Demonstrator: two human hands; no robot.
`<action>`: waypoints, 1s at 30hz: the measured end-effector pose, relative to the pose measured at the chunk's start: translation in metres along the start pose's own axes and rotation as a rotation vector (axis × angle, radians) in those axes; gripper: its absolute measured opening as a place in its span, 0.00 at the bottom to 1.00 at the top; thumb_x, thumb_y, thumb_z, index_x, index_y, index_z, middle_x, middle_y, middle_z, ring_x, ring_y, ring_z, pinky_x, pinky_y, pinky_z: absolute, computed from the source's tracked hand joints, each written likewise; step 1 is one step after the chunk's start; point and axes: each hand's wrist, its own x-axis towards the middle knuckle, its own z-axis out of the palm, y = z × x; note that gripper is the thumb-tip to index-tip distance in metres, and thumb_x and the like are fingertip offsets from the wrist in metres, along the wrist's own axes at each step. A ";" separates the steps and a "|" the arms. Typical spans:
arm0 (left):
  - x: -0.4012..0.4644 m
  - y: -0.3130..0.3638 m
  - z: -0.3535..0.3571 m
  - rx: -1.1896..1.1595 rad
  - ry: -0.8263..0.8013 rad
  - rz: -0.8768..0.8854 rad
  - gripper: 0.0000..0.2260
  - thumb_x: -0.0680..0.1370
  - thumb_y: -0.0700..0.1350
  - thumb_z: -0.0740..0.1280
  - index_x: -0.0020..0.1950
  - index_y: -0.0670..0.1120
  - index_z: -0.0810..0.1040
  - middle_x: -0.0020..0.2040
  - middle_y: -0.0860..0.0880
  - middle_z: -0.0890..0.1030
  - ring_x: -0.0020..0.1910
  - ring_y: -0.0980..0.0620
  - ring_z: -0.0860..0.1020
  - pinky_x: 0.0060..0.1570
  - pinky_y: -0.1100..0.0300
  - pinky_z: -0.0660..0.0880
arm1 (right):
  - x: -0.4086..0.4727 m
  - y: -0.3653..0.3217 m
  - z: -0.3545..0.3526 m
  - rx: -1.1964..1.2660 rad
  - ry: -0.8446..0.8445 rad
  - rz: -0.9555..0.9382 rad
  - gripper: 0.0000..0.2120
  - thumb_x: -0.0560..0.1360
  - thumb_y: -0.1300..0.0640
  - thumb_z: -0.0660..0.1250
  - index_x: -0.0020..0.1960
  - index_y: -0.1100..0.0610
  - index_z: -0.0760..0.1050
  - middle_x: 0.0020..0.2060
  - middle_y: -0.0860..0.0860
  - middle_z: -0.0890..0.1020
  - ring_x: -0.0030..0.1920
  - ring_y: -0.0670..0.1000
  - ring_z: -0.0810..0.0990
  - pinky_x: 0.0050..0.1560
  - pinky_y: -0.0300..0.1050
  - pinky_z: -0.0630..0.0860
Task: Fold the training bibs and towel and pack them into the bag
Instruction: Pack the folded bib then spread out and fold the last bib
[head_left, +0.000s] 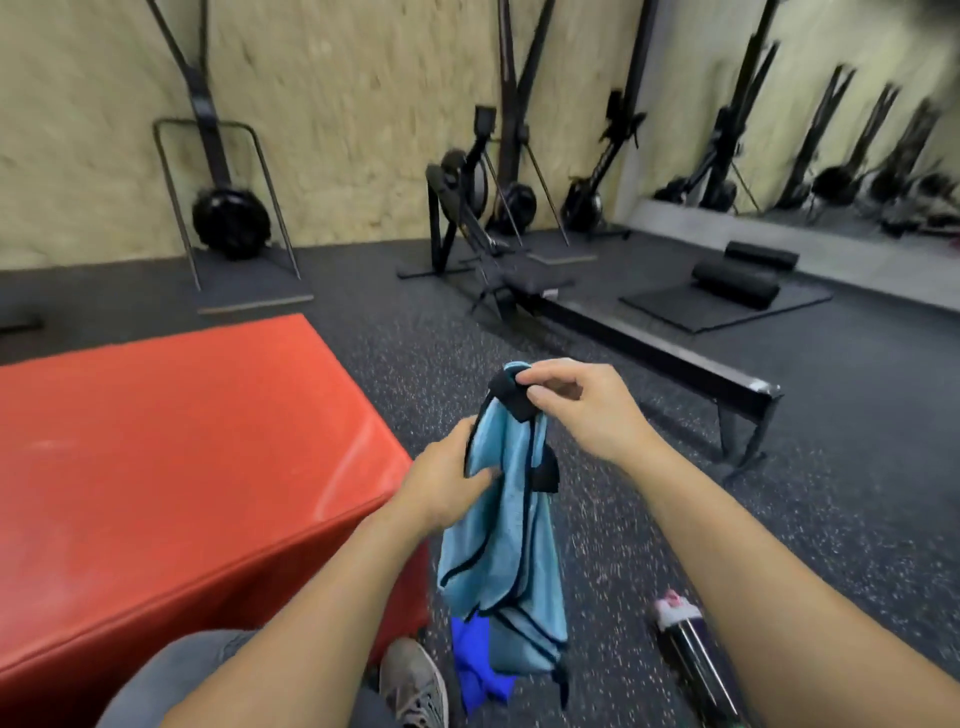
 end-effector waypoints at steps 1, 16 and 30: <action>-0.003 0.004 -0.017 0.020 0.014 0.005 0.23 0.73 0.53 0.67 0.68 0.55 0.71 0.58 0.55 0.82 0.56 0.51 0.80 0.57 0.49 0.76 | 0.008 -0.015 -0.005 0.012 0.047 -0.008 0.08 0.75 0.63 0.73 0.53 0.56 0.86 0.50 0.47 0.86 0.51 0.45 0.84 0.58 0.41 0.78; -0.093 0.088 -0.357 0.206 0.445 -0.020 0.11 0.71 0.42 0.79 0.49 0.55 0.82 0.47 0.53 0.84 0.47 0.57 0.81 0.51 0.63 0.74 | 0.089 -0.164 -0.036 -0.093 0.154 -0.071 0.08 0.71 0.61 0.76 0.38 0.49 0.85 0.35 0.46 0.84 0.39 0.45 0.81 0.44 0.40 0.77; -0.131 0.200 -0.428 -0.092 0.789 0.095 0.08 0.76 0.39 0.74 0.53 0.48 0.80 0.47 0.46 0.85 0.44 0.50 0.83 0.40 0.60 0.79 | 0.087 -0.266 -0.002 -0.080 -0.208 -0.236 0.06 0.74 0.60 0.74 0.45 0.49 0.84 0.45 0.45 0.86 0.48 0.44 0.82 0.59 0.49 0.79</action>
